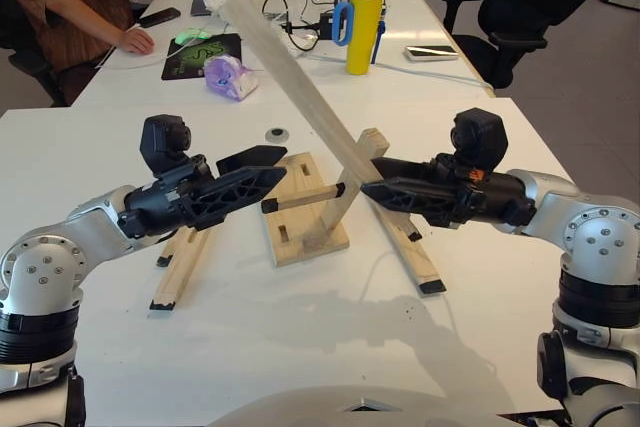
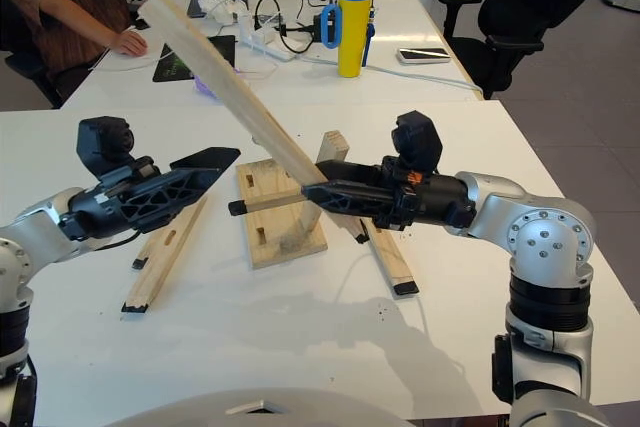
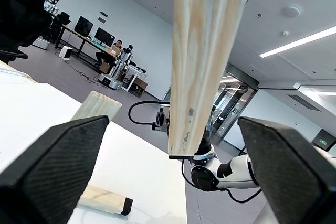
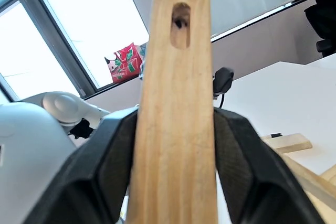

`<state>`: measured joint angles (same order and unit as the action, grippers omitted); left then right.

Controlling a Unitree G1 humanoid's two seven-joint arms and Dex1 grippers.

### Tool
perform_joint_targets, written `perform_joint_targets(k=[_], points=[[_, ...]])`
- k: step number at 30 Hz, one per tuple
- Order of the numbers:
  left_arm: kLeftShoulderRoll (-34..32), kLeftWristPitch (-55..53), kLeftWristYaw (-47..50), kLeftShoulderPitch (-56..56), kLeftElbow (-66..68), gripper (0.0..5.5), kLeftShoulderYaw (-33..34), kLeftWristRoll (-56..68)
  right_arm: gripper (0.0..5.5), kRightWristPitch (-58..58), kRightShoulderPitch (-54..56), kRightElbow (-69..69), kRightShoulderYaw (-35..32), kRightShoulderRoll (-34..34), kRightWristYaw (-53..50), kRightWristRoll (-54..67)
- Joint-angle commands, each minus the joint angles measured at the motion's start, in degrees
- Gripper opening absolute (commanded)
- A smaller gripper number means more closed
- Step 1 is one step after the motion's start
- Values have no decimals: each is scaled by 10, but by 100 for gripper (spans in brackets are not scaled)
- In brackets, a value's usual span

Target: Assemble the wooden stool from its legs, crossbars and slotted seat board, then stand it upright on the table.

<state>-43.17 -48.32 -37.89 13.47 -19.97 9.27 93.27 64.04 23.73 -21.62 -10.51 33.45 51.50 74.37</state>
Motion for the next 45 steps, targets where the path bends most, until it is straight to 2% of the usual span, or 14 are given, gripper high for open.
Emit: perform_joint_targets(k=[1,9,26,30,31,38,42,45], points=[[15,-9,22,23,-2,455,8,14,208,-26,-17,-25,31,19,35,-38],[27,-22,43,34,-5,455,18,45,208,-76,-40,-27,65,39,82,-105],[15,-60,12,28,4,219,22,11,208,-92,-57,-26,67,40,91,-107],[11,-67,4,25,10,209,28,4,208,-81,-60,-22,66,41,83,-97],[9,-69,1,23,11,208,30,-1,244,-76,-61,-22,66,40,79,-92],[-38,-100,-51,-47,19,203,78,-34,338,-91,-101,-21,66,28,54,-107],[-83,-113,-107,-105,42,203,121,-85,405,-140,-154,-29,95,-6,4,-171],[-117,-87,-164,-146,75,203,130,-176,409,-170,-202,-46,138,-54,-51,-218]])
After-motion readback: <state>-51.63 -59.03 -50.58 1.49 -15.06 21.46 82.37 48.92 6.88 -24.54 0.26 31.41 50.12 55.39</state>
